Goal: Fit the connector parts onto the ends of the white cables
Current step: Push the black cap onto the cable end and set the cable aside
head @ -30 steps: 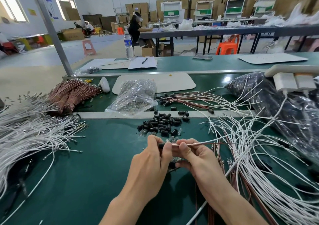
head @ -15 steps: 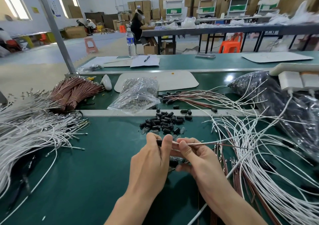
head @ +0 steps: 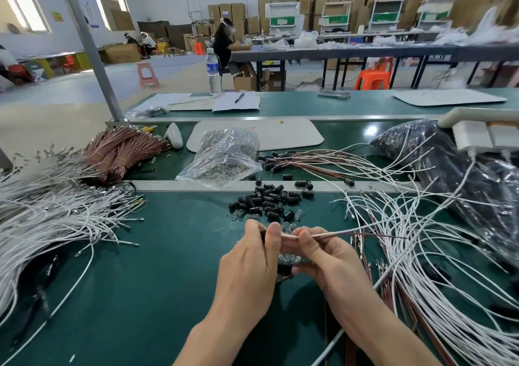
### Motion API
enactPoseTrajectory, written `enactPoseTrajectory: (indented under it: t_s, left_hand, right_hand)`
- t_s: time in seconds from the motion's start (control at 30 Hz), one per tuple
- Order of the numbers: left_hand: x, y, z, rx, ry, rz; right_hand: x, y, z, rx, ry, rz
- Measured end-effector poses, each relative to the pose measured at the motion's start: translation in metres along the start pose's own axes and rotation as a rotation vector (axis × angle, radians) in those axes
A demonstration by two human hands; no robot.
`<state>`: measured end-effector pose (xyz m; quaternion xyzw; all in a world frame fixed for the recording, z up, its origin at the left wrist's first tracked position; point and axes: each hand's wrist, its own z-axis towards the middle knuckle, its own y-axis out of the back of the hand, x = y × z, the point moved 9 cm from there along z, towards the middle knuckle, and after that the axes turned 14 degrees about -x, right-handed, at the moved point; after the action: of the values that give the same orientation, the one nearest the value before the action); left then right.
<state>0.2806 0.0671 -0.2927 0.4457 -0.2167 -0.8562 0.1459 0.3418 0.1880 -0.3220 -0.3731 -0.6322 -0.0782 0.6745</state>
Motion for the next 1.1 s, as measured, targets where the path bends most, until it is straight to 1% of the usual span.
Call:
enactPoseTrajectory:
  t_s: [0.07,0.1,0.17,0.23,0.37,0.47,0.6,0.77,0.83,0.9,0.97,1.0,1.1]
  left_hand:
    - [-0.001,0.0,0.001,-0.003,0.024,-0.086]
    - [0.001,0.003,0.004,-0.025,0.076,-0.185]
    - [0.012,0.017,0.013,-0.11,0.24,-0.433]
    - [0.028,0.03,0.023,-0.188,0.383,-0.599]
    - [0.051,0.05,0.031,-0.337,0.548,-0.807]
    - [0.059,0.055,0.03,-0.412,0.647,-0.942]
    - [0.058,0.051,0.031,-0.399,0.747,-1.071]
    - [0.046,0.038,0.034,-0.304,0.851,-1.148]
    - [0.031,0.034,0.043,-0.25,0.841,-1.171]
    - [0.01,0.031,0.064,-0.208,0.795,-1.167]
    - [-0.013,0.025,0.096,-0.2,0.762,-1.125]
    - [-0.023,0.019,0.112,-0.19,0.764,-1.082]
    - [-0.037,-0.005,0.137,-0.096,0.866,-0.936]
  right_hand:
    - [0.005,0.0,0.001,-0.019,-0.003,0.018]
    - [0.008,0.002,0.001,-0.034,0.006,0.028]
    - [0.018,0.012,0.003,-0.092,0.023,0.066]
    - [0.026,0.024,0.004,-0.16,0.035,0.091]
    - [0.034,0.035,0.006,-0.24,0.057,0.105]
    - [0.038,0.033,0.002,-0.24,0.082,0.055]
    - [0.055,0.03,-0.006,-0.246,0.194,-0.087]
    - [0.109,0.027,-0.018,-0.258,0.412,-0.225]
    - [0.14,0.024,-0.015,-0.256,0.495,-0.255]
    - [0.171,0.02,0.003,-0.253,0.536,-0.252]
    - [0.191,0.018,0.042,-0.258,0.468,-0.237]
    - [0.195,0.02,0.064,-0.266,0.384,-0.223]
    - [0.17,0.048,0.108,-0.286,0.009,-0.125]
